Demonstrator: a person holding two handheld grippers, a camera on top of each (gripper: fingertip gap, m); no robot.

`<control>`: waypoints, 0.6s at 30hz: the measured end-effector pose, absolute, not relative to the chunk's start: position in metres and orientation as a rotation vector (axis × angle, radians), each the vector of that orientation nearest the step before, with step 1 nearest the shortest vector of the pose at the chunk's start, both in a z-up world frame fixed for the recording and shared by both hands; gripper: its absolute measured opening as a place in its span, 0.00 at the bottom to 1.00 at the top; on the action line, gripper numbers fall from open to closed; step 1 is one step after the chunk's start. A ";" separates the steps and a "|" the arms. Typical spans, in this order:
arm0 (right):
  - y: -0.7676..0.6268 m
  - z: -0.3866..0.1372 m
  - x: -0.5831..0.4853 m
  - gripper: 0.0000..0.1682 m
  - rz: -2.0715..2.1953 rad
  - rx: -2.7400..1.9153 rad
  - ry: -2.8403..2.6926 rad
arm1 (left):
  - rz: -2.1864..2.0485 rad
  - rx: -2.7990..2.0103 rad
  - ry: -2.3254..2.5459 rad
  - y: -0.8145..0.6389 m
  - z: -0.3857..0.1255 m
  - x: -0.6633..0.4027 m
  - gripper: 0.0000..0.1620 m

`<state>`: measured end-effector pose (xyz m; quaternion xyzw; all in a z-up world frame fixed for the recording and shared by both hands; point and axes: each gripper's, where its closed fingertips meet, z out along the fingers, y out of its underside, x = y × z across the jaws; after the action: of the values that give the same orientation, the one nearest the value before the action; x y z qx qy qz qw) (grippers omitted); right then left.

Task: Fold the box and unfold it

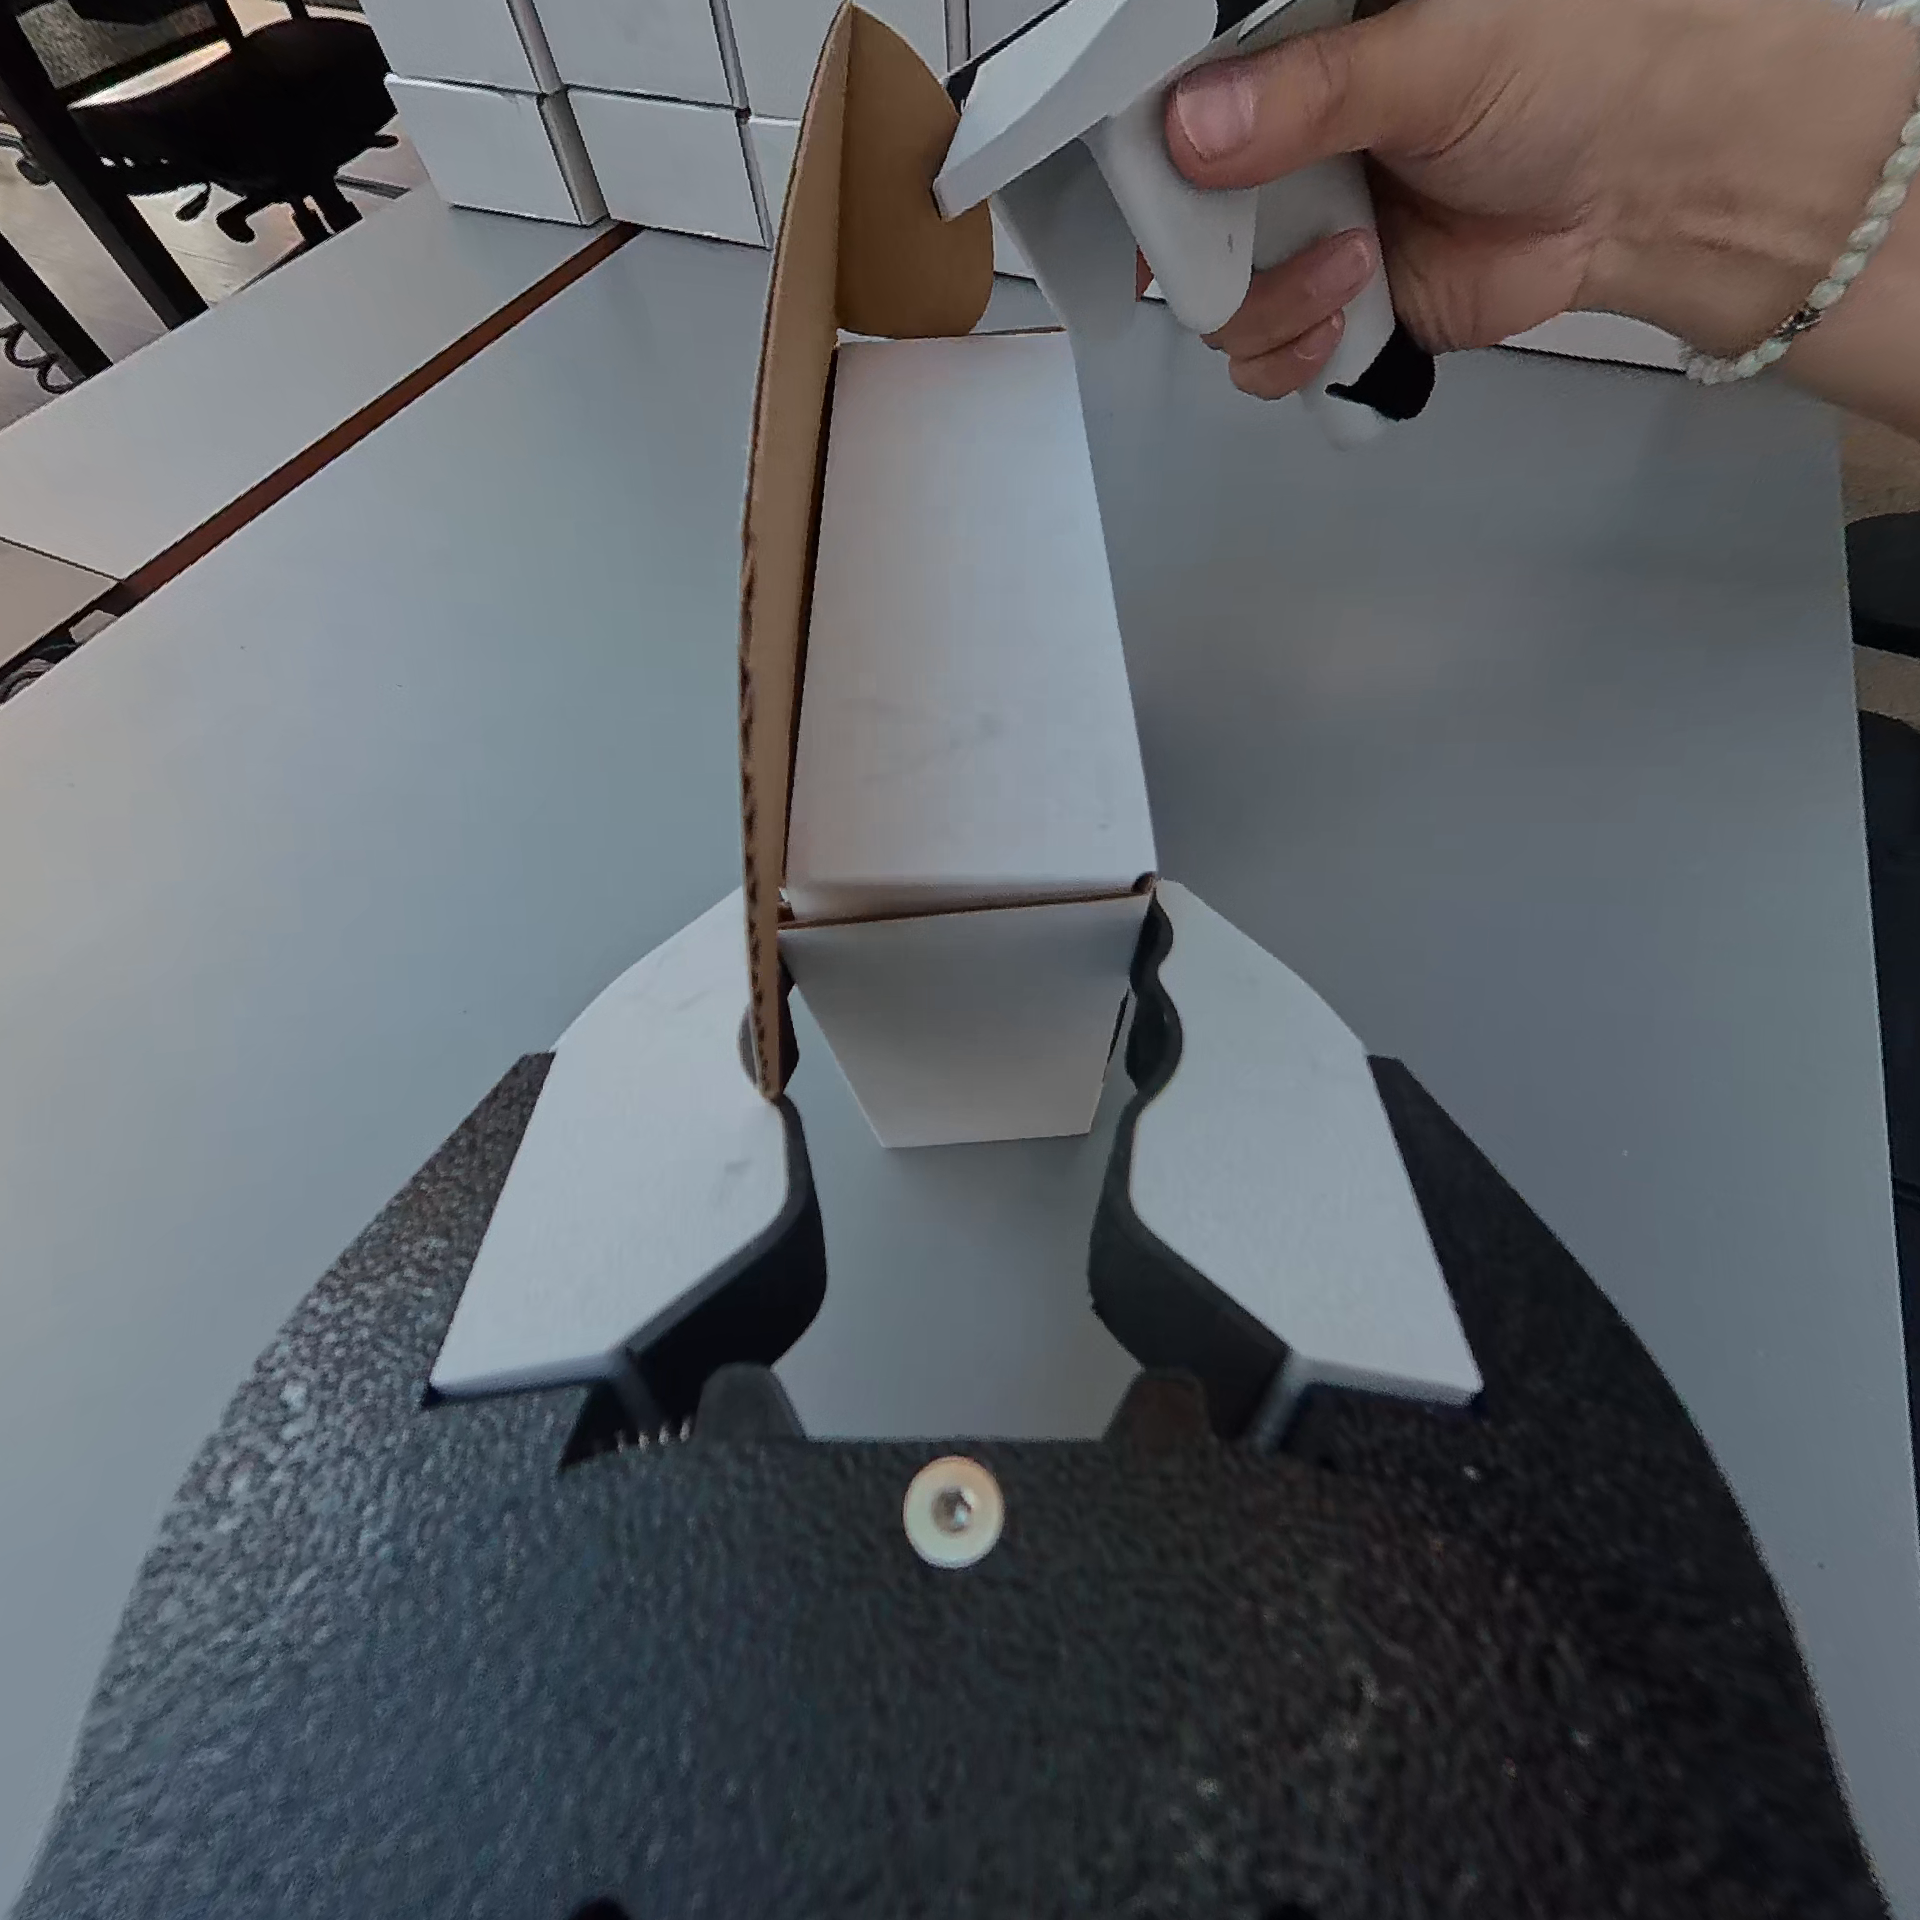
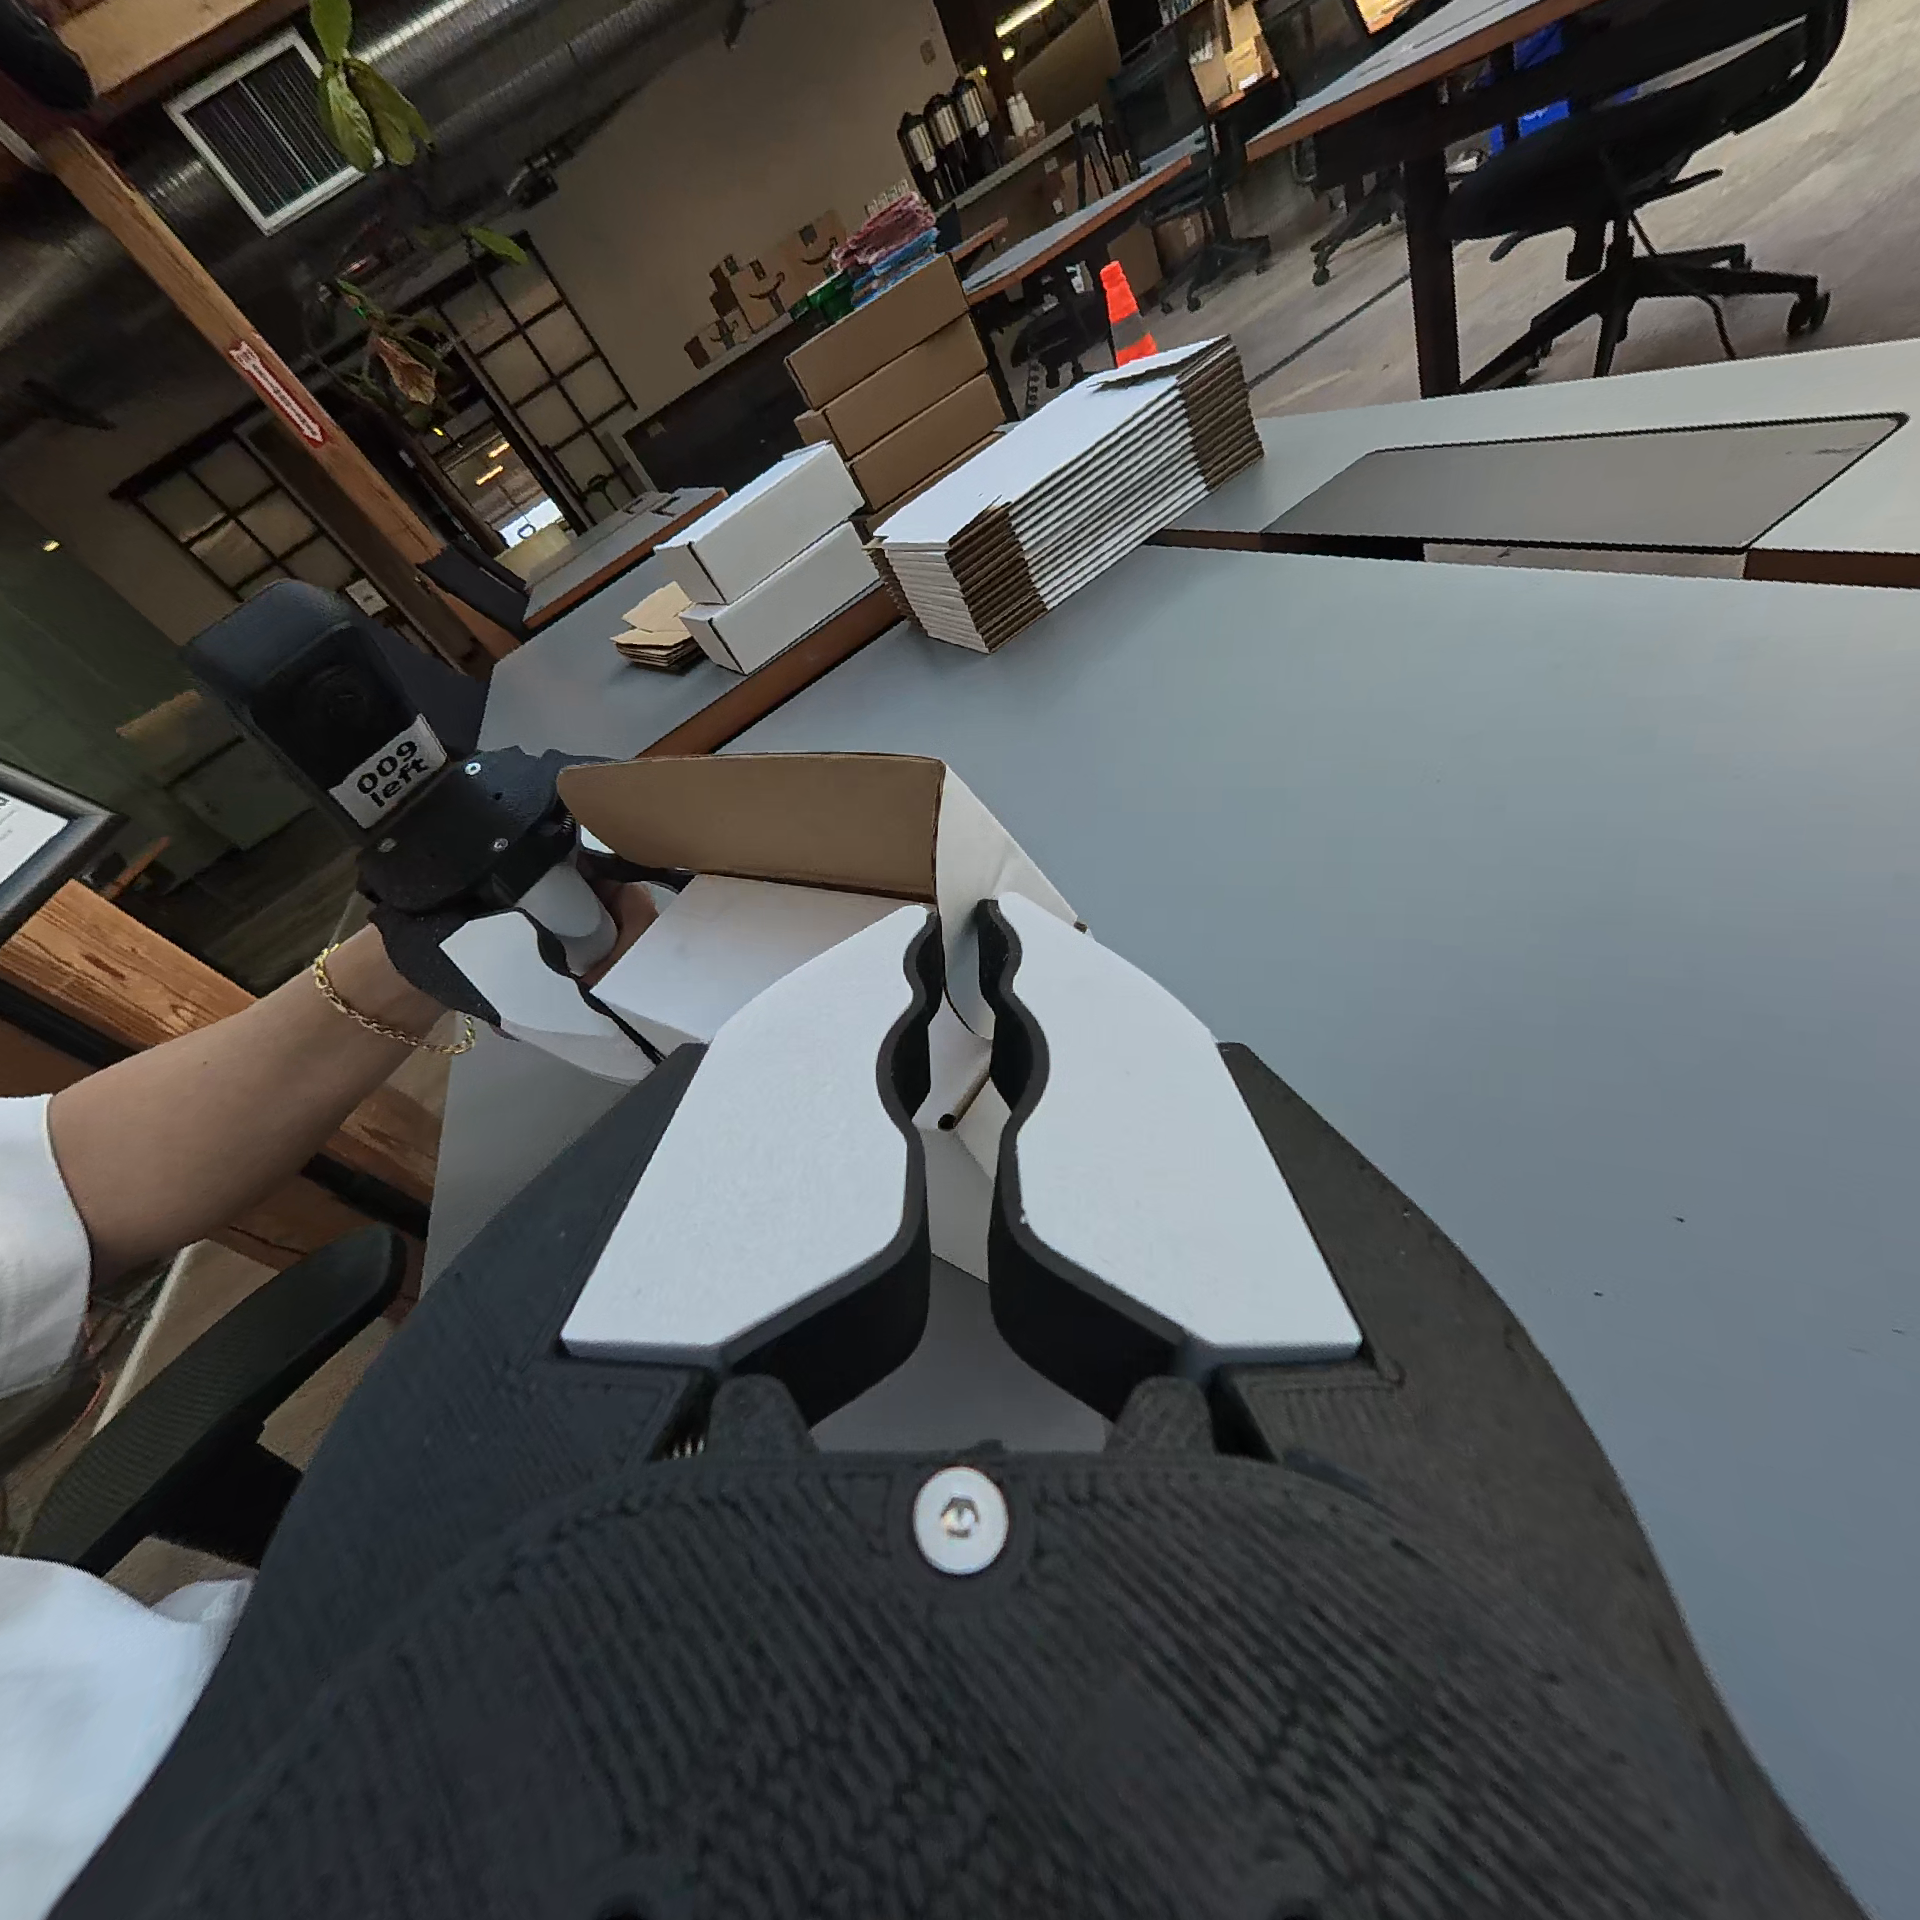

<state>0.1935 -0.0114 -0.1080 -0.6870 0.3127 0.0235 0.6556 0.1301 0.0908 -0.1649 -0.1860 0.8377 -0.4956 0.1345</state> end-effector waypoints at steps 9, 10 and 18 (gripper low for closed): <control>-0.015 -0.115 0.191 0.03 -0.116 -1.667 0.645 | -1.446 -0.545 2.413 0.090 -0.165 0.130 0.38; -0.015 -0.116 0.191 0.02 -0.159 -1.681 0.644 | -1.449 -0.550 2.409 0.090 -0.165 0.130 0.38; -0.011 -0.117 0.202 0.01 -0.403 -1.710 0.740 | -1.475 -0.552 2.262 0.099 -0.154 0.130 0.45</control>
<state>0.2019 -0.0108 -0.1166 -0.7312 0.3163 -0.1725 0.5793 0.1302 0.0995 -0.1537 -0.1964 0.8055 -0.5253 0.1914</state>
